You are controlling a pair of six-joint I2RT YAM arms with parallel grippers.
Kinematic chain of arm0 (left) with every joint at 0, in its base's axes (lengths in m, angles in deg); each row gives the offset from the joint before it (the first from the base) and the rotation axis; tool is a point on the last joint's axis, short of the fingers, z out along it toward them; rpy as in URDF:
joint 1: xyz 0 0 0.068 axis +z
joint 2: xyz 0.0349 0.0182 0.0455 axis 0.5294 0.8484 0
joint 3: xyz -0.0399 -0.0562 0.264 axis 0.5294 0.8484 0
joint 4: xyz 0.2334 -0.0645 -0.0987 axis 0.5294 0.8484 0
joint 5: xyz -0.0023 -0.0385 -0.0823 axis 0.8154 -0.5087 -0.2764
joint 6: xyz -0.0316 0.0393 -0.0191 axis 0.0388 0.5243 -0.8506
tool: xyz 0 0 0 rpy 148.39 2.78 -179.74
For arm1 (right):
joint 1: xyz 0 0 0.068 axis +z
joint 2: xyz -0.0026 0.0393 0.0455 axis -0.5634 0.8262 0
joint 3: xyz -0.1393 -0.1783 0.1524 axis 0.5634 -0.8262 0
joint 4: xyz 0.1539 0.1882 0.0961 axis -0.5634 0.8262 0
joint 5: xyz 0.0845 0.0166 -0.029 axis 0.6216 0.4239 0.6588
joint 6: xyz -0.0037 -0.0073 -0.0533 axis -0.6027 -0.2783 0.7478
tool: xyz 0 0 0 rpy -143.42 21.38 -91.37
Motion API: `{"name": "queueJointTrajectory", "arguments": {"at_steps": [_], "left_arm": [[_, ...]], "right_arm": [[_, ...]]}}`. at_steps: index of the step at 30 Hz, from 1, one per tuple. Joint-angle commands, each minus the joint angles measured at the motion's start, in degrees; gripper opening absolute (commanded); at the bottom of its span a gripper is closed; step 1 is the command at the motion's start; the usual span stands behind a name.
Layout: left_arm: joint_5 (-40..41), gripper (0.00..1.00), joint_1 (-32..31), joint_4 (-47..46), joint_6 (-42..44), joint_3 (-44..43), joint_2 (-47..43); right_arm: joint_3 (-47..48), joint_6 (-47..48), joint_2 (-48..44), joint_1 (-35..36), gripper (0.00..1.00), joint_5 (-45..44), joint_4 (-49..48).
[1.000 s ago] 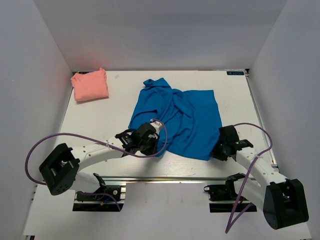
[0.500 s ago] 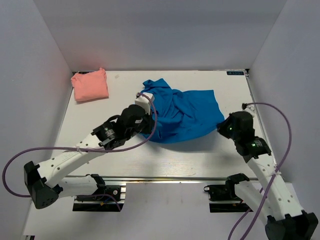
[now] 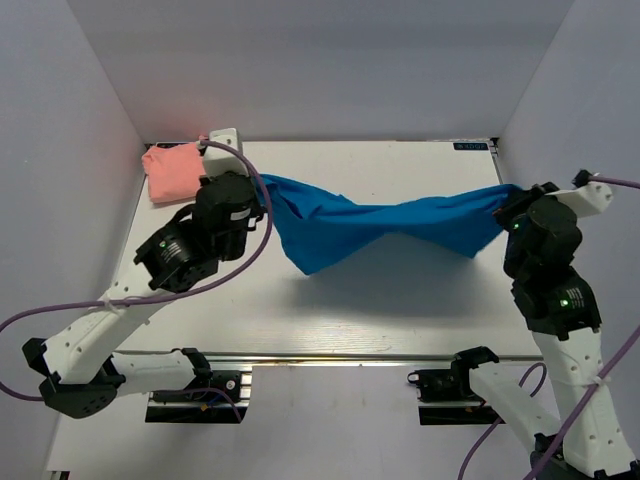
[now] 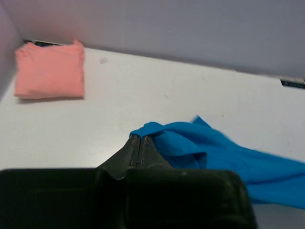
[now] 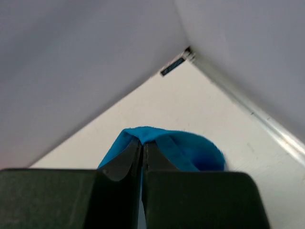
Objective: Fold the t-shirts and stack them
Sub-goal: Flatten out the tshirt
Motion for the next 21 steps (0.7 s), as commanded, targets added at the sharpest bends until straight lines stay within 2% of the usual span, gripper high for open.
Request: {"name": "queueJointTrajectory", "arguments": {"at_steps": [1,4,5,8,11,16,21], "left_arm": [[10.6,0.0,0.3,-2.8,6.7,-2.3,-3.5],[7.0,0.0,0.3,-8.2,13.8,-3.4,-4.9],[4.7,0.0,0.3,-11.1,17.4,-4.0,-4.9],[2.1,0.0,0.3,-14.6,21.8,-7.5,-4.9],[0.8,0.0,0.3,-15.4,23.7,-12.1,-4.9],[0.2,0.0,0.3,-17.5,27.9,-19.6,-6.3],[-6.2,0.0,0.3,-18.8,31.2,-24.8,-8.0]], "right_arm": [[5.5,5.8,-0.4,0.1,0.0,-10.5,-3.7],[11.1,9.5,1.1,0.0,0.0,-8.1,-4.8],[13.4,11.5,1.9,0.1,0.0,-4.7,-5.4],[19.5,17.0,3.7,0.4,0.0,-0.4,-6.1],[24.9,18.7,4.2,0.2,0.0,8.5,-5.9],[31.5,20.4,3.1,0.2,0.0,15.5,-4.4],[36.7,21.6,1.9,0.1,0.0,23.1,-2.1]]}}
